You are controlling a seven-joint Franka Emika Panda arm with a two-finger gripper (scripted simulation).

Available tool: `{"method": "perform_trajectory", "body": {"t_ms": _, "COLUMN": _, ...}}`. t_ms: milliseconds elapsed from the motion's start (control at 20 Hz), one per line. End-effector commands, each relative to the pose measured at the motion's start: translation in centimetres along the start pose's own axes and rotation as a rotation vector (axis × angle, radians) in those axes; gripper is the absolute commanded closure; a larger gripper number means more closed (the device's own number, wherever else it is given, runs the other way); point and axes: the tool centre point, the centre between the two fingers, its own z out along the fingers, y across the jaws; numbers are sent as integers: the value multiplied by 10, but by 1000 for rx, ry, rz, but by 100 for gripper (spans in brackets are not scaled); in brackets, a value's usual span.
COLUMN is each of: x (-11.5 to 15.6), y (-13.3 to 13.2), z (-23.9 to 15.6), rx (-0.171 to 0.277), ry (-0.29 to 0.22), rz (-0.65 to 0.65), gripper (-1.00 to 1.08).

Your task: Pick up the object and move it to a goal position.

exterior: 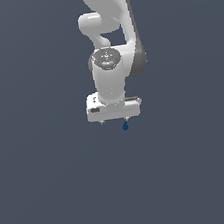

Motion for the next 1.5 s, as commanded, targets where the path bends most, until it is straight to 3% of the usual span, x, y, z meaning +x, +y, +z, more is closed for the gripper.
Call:
{"method": "perform_trajectory", "body": {"t_ms": 0, "x": 0, "y": 0, "z": 0, "rx": 0, "ry": 0, "rz": 0, "gripper": -92}}
{"method": "perform_trajectory", "body": {"t_ms": 450, "x": 0, "y": 24, "z": 0, "rx": 5, "ry": -13, "rz": 17, "gripper": -92}}
{"method": "perform_trajectory", "body": {"t_ms": 950, "x": -1, "y": 19, "z": 3, "rx": 5, "ry": -12, "rz": 60, "gripper": -92}}
{"method": "perform_trajectory", "body": {"t_ms": 1450, "x": -6, "y": 7, "z": 12, "rx": 6, "ry": -8, "rz": 226, "gripper": -92}}
